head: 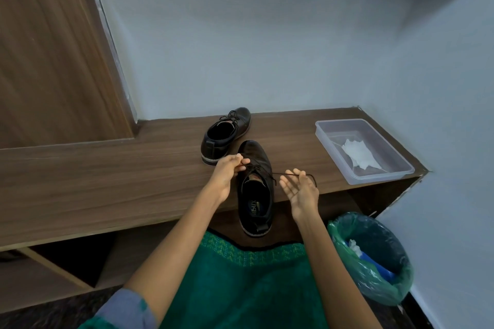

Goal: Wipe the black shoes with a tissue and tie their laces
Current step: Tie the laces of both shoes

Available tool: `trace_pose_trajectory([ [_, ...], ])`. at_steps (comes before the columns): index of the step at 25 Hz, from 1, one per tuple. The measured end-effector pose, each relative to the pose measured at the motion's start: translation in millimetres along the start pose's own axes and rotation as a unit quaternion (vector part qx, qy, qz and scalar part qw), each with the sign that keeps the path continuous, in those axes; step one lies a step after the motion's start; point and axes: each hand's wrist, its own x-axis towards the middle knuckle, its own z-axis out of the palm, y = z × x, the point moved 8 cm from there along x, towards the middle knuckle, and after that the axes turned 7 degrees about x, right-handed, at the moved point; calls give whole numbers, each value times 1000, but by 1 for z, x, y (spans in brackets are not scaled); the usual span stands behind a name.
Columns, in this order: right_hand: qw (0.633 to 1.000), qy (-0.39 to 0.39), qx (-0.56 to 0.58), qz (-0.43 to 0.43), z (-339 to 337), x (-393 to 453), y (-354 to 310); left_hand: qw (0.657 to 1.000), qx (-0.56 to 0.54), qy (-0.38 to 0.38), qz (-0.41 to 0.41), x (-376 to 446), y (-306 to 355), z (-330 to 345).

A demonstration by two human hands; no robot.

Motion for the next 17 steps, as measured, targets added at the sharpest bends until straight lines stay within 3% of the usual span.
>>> trace_pose_trajectory([
  [5,999,-28,-24,-37,18,11,-25,996,-77,49,-2,13,9,-4],
  [10,992,-59,-82,-73,50,20,-57,997,-78,-17,18,31,45,10],
  [13,973,-133,-162,-102,90,12,-72,997,-22,-53,55,28,73,20],
  [17,915,-191,-308,-177,139,-2,-81,981,140,-62,115,24,104,31],
])
